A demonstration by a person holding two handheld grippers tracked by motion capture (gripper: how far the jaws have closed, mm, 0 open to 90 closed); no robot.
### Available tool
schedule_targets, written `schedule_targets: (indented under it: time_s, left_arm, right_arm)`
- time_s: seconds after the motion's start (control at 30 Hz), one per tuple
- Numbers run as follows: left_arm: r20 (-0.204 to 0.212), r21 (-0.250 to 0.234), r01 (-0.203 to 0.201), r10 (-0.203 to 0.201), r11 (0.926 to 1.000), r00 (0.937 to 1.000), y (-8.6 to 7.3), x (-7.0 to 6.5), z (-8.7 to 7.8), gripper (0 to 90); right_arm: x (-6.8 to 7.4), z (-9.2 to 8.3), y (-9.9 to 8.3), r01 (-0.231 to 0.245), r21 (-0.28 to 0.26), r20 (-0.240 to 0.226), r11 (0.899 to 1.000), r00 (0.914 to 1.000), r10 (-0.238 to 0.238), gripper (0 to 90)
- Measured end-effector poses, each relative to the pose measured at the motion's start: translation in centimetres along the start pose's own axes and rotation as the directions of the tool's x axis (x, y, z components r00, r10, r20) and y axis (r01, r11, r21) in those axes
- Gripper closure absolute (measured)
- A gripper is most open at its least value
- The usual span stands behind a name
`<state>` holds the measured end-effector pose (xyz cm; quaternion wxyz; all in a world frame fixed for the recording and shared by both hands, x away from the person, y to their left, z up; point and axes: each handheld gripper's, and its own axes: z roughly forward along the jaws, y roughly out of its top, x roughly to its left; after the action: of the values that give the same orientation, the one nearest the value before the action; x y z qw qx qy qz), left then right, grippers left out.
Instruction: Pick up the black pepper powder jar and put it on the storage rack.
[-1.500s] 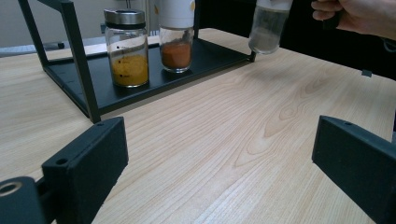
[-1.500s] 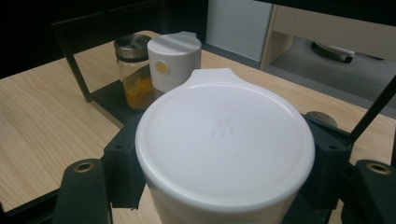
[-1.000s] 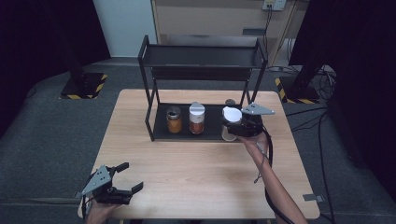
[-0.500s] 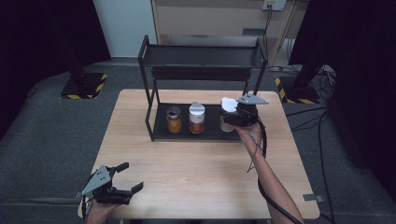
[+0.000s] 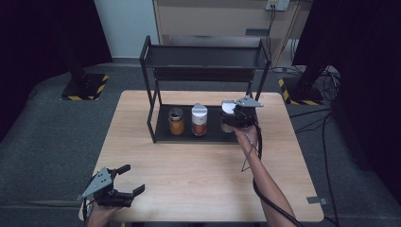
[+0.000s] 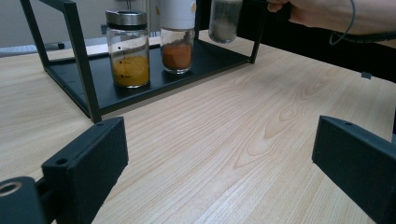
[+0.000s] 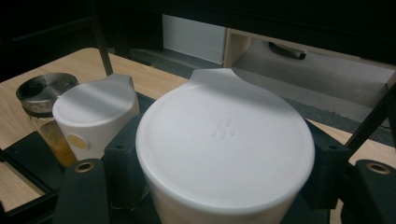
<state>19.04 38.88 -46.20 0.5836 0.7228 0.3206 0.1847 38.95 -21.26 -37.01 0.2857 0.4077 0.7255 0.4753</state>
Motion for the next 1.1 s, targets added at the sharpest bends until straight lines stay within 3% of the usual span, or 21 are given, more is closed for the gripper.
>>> schedule_targets:
  time_s: [0.5, 1.1]
  left_arm:
    - [0.001, -0.001, 0.001, -0.001, 1.0000, 1.0000, 0.0, 0.0, 0.0, 2.8]
    - [0.002, -0.001, -0.001, 0.001, 1.0000, 1.0000, 0.0, 0.0, 0.0, 2.8]
  right_arm:
    - [0.5, 2.0, -1.9, -0.015, 0.010, -0.001, 1.000, 0.9999, 0.015, 30.6]
    - [0.8, 2.4, -2.5, -0.017, 0.022, 0.001, 1.000, 0.9998, 0.017, 30.5]
